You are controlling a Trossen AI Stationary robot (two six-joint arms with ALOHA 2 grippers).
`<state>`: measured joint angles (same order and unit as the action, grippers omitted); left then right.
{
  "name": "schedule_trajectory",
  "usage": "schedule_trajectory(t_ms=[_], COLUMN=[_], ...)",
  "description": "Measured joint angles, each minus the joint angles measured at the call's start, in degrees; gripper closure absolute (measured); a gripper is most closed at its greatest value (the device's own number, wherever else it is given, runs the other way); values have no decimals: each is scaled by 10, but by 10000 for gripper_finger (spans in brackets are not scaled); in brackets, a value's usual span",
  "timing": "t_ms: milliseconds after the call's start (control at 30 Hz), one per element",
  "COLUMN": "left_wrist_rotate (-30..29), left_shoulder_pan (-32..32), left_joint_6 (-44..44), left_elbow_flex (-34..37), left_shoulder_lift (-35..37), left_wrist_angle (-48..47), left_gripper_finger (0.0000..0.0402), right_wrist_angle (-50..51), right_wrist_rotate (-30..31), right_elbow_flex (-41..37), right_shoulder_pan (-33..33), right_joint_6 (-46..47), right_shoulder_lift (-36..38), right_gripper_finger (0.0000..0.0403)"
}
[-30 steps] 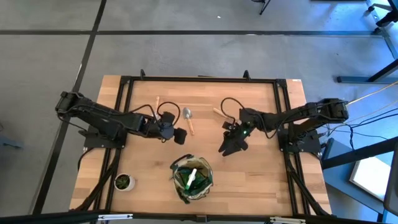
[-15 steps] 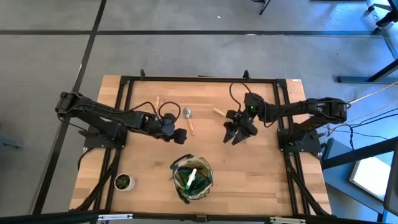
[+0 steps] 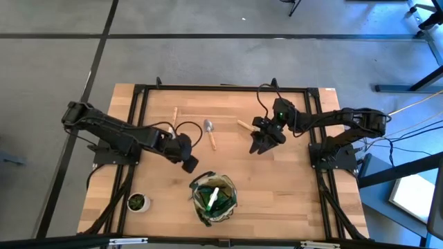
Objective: Pick & Place Garden tools in Gardening bag
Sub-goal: Adjust the gardening bag
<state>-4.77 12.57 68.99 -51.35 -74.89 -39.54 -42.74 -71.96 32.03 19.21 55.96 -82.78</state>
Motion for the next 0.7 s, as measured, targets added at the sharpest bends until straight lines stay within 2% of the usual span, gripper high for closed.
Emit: schedule_trajectory(t_ms=[200,533,700], left_wrist_rotate=[-64,-137,-155], left_shoulder_pan=[56,176,218], left_joint_6=[-27,28,7], left_elbow_flex=[26,167,183], left_shoulder_lift=[0,-1,-8], left_wrist_angle=[20,220,273], left_gripper_finger=[158,179,196], right_wrist_angle=[0,-3,-3], right_wrist_rotate=[37,103,125], right_elbow_flex=[0,0,0], right_shoulder_pan=[13,17,18], right_joint_6=[51,76,75], right_shoulder_lift=[0,0,0], right_gripper_finger=[64,64,64])
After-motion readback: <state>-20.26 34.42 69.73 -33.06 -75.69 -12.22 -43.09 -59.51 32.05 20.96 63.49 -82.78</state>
